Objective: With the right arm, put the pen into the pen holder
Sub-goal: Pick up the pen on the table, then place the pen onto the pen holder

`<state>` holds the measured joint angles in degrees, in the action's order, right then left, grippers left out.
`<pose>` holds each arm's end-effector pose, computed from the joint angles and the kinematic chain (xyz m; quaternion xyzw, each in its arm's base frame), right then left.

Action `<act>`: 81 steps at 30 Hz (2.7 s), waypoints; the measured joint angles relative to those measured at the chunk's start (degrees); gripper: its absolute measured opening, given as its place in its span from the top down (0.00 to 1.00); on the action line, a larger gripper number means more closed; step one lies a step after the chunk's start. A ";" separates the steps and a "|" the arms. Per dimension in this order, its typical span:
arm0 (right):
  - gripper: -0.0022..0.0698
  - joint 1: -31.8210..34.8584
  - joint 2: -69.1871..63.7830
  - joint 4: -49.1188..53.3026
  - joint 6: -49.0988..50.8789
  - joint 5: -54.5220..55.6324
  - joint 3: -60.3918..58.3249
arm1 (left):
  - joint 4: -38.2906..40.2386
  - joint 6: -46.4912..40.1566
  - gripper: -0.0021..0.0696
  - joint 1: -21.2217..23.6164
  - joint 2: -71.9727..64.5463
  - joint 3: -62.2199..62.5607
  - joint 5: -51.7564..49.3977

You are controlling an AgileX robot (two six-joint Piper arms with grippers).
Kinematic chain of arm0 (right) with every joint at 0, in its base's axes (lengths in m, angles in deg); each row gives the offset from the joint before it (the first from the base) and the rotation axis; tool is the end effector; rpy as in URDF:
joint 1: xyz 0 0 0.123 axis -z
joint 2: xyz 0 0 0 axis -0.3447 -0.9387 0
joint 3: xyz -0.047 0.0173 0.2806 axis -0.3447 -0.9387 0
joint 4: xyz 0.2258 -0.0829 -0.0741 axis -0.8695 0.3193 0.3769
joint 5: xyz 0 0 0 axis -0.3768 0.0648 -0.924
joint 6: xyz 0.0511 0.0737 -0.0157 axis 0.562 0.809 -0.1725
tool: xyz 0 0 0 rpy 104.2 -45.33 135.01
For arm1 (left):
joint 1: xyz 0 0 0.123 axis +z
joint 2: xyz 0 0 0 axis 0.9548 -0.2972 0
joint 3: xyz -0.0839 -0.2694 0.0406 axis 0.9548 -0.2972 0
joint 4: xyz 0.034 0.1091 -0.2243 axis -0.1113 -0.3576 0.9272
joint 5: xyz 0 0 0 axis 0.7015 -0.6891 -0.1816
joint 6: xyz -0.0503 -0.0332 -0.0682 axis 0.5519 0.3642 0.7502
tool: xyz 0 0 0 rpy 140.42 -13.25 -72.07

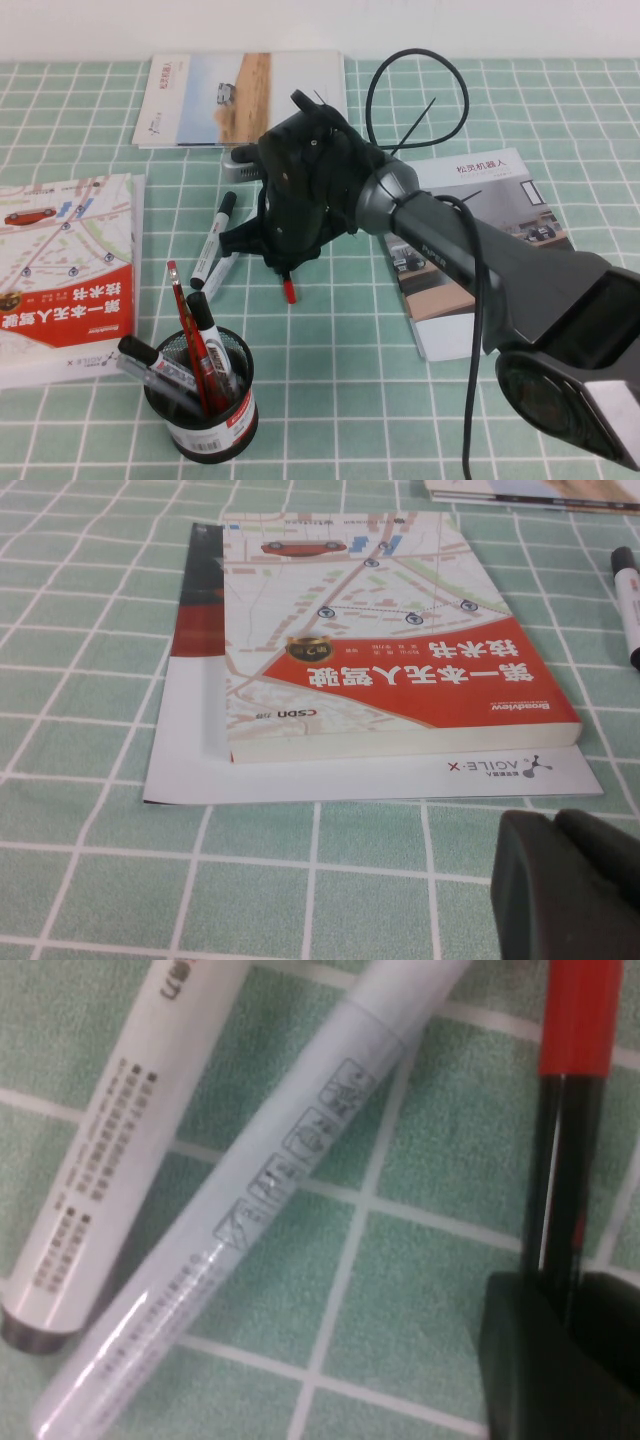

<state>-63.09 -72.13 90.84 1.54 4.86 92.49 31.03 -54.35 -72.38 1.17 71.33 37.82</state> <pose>0.3961 0.3588 0.1858 -0.1406 0.9735 0.0678 0.1672 0.0522 -0.0009 0.1720 -0.0077 0.8060 -0.0105 0.5918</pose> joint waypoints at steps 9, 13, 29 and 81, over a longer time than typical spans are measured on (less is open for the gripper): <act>0.90 0.12 3.42 0.83 -4.32 -2.62 -1.65 | 0.00 0.00 0.98 0.00 0.00 0.00 0.00; 0.90 0.23 10.85 1.40 -6.53 -2.49 -6.63 | 0.00 0.00 0.98 0.00 0.00 0.00 0.00; 0.90 -3.51 56.69 -6.32 -15.73 72.77 -79.38 | 0.00 0.00 0.98 0.00 0.00 0.00 0.00; 0.56 -15.22 46.38 9.22 -17.72 110.97 -95.37 | 0.00 0.00 0.98 0.00 0.00 0.00 0.00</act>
<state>-78.32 -25.75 100.06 -16.18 115.83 -2.88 31.03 -54.35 -72.38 1.17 71.33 37.82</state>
